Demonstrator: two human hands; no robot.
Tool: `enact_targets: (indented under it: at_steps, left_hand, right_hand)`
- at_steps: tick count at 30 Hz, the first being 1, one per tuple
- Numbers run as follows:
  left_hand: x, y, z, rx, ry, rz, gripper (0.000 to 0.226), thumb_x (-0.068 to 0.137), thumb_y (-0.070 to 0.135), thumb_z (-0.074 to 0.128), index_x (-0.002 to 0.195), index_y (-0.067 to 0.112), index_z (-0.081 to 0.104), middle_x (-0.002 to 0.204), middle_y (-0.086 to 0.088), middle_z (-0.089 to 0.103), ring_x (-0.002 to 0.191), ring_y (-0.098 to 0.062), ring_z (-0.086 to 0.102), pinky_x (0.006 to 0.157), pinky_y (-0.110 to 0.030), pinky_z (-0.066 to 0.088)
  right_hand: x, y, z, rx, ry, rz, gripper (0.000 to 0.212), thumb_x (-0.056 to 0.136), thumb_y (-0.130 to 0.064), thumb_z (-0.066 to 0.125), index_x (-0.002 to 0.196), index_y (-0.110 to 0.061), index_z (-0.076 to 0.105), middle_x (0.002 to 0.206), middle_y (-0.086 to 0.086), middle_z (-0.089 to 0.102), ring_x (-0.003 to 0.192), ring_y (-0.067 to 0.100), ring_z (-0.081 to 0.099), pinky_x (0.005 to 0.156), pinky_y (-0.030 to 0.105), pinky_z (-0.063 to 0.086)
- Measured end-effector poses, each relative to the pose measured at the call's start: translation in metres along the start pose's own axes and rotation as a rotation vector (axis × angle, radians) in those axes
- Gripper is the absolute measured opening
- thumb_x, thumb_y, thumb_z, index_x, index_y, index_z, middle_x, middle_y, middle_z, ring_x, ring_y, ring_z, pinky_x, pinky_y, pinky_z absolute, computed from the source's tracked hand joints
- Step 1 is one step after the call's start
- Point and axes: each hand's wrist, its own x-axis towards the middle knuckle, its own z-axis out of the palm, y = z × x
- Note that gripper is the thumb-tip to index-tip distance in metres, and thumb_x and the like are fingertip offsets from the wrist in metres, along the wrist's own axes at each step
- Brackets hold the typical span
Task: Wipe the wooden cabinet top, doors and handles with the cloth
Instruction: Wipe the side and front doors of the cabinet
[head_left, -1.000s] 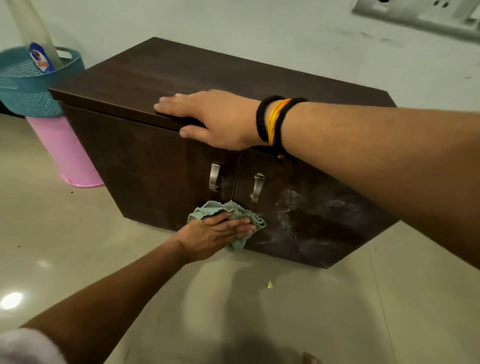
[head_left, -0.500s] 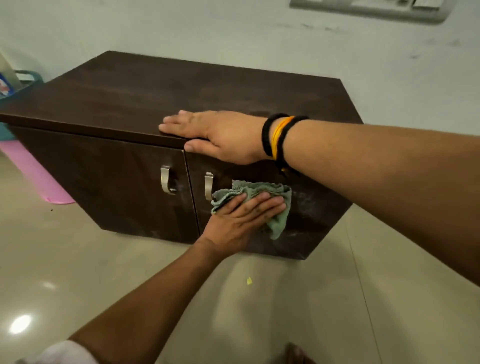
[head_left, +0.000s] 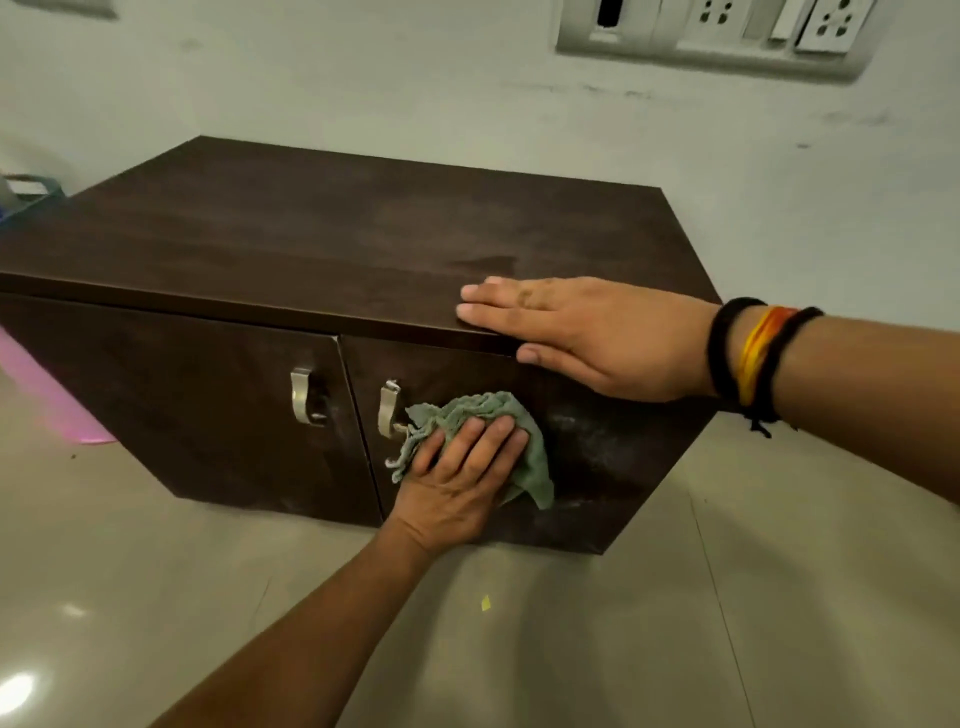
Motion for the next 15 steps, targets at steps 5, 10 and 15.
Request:
enact_targets:
  at_steps: [5,10,15]
  left_hand:
    - [0.043,0.003,-0.001,-0.043,0.151,-0.033,0.078,0.09,0.047,0.055,0.158,0.026,0.022,0.168,0.006,0.007,0.154,-0.013,0.009,0.118,-0.037,0.012]
    - [0.016,0.02,0.006,-0.015,0.118,-0.111,0.097,0.078,0.053,0.069,0.158,0.023,0.024,0.168,0.003,0.01,0.153,-0.018,0.01,0.117,-0.04,0.014]
    - [0.053,0.008,0.001,-0.025,0.19,0.003,0.079,0.083,0.045,0.065,0.154,0.026,0.034,0.161,0.007,0.026,0.151,-0.014,0.018,0.114,-0.036,0.017]
  right_hand:
    - [-0.012,0.006,0.006,0.045,0.064,0.02,0.054,0.105,-0.037,0.031,0.157,-0.028,0.023,0.164,-0.008,0.023,0.152,0.006,0.016,0.123,0.025,0.014]
    - [-0.04,0.015,0.006,-0.031,0.087,0.039,0.053,0.106,-0.036,0.032,0.157,-0.024,0.025,0.164,-0.003,0.026,0.152,0.011,0.02,0.122,0.037,0.024]
    - [-0.051,0.012,0.009,-0.103,0.131,0.165,0.059,0.103,-0.05,0.026,0.156,-0.023,0.029,0.16,-0.002,0.034,0.148,0.014,0.029,0.121,0.036,0.027]
